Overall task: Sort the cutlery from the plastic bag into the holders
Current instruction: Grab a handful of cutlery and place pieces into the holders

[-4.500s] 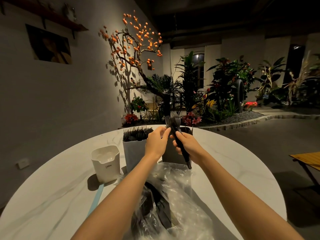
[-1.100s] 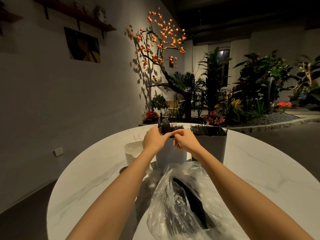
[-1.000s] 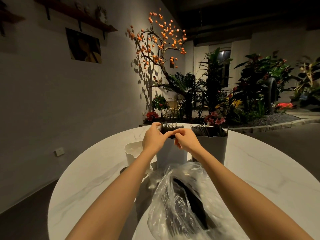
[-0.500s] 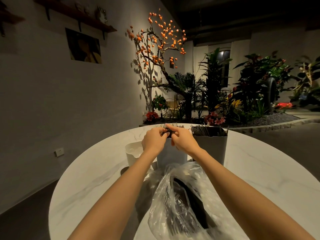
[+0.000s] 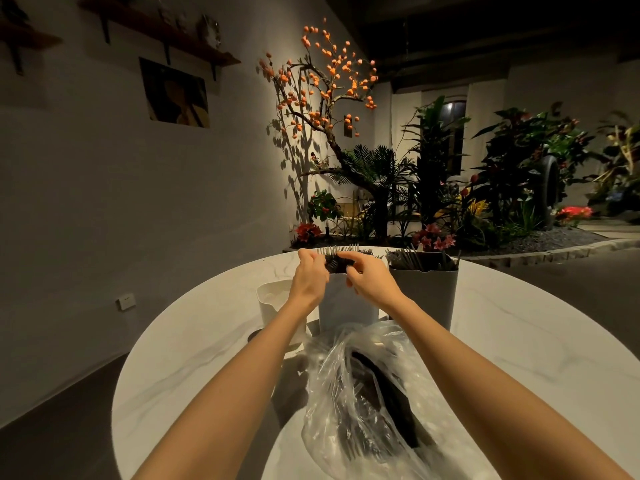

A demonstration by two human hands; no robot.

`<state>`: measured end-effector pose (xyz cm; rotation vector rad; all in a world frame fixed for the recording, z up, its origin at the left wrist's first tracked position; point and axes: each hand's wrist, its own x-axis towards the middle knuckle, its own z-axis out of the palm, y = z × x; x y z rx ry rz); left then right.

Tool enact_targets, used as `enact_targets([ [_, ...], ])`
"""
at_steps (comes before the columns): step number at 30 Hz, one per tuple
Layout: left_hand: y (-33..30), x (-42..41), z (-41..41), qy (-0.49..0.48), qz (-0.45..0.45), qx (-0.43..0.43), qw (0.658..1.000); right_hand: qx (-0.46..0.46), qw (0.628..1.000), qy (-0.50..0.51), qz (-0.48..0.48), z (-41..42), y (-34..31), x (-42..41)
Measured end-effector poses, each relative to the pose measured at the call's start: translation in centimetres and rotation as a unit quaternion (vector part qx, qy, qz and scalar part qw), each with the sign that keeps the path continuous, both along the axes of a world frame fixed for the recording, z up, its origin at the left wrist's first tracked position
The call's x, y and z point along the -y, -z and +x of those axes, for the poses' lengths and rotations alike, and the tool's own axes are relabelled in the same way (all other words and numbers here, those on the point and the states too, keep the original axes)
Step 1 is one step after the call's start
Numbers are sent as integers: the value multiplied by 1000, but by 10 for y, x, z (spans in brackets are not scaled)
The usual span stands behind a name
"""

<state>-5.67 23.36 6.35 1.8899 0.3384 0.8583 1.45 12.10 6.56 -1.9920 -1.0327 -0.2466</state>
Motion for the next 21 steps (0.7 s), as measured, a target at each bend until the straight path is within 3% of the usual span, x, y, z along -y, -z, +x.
enact_targets([
  [4,2,-7,-4,7,-37,6,999,-11,998,-19,52,-7,-2,-6],
  [12,6,-22,-19,0,-29,-35,999,-65,996,-46,37,-26,-7,-20],
  [21,9,-36,-40,10,36,-51,998,-63,996,-48,33,-42,-7,-44],
])
